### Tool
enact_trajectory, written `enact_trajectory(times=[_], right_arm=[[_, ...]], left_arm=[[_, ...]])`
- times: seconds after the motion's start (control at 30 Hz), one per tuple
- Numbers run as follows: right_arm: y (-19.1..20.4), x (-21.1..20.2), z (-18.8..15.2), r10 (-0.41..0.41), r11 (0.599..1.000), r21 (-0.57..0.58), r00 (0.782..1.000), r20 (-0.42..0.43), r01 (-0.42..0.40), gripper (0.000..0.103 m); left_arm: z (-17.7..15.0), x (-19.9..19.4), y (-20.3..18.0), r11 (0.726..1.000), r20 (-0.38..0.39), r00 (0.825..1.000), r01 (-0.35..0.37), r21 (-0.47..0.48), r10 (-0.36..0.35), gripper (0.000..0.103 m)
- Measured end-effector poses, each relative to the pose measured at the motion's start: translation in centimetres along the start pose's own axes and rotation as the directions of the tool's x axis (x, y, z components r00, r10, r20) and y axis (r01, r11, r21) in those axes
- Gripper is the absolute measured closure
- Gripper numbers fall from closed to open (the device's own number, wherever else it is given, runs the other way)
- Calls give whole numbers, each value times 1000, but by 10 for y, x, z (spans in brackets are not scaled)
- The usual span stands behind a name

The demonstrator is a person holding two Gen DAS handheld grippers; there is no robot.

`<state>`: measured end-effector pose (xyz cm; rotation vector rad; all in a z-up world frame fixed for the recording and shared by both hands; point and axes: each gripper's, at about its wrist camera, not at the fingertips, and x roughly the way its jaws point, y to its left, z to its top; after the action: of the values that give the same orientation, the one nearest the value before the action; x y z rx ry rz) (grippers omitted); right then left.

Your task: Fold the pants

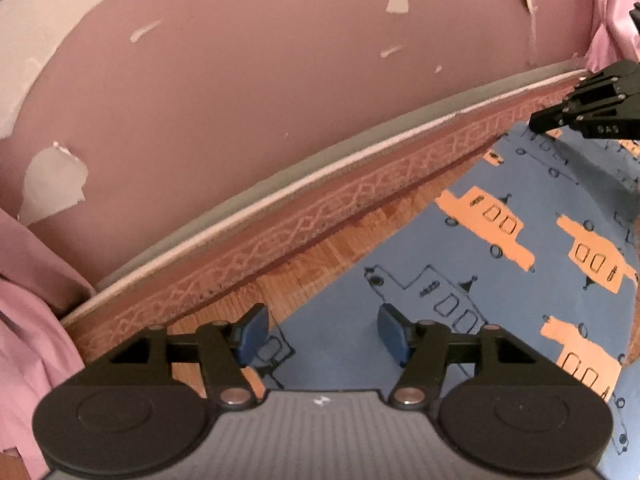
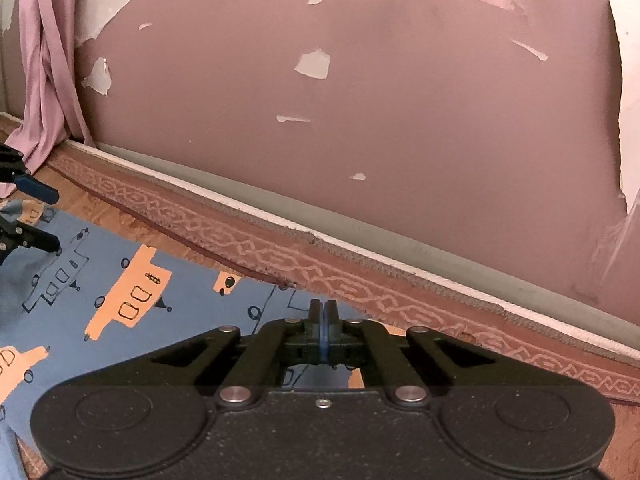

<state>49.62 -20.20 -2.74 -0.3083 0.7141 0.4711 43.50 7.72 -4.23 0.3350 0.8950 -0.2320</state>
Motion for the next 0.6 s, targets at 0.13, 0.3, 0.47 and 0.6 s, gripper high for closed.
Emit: enact_trajectory(times=[0.13, 0.3, 0.47, 0.6], right_arm=[[-3, 5, -1, 3, 999, 32, 1000, -17, -3, 86], [-11, 10, -5, 27, 992, 125, 999, -34, -22, 45], [0, 12, -5, 1, 995, 102, 999, -35, 3, 98], [0, 8, 3, -16, 993, 116, 1000, -16, 17, 103]], left_arm=[[1, 1, -3, 999, -10, 999, 33, -11, -33, 88], [3, 0, -12, 1000, -12, 1000, -26, 12, 27, 102], [4, -3, -14, 997, 2, 997, -81, -18, 81, 103], [9, -12, -14, 990, 56, 989, -136, -45, 139, 103]])
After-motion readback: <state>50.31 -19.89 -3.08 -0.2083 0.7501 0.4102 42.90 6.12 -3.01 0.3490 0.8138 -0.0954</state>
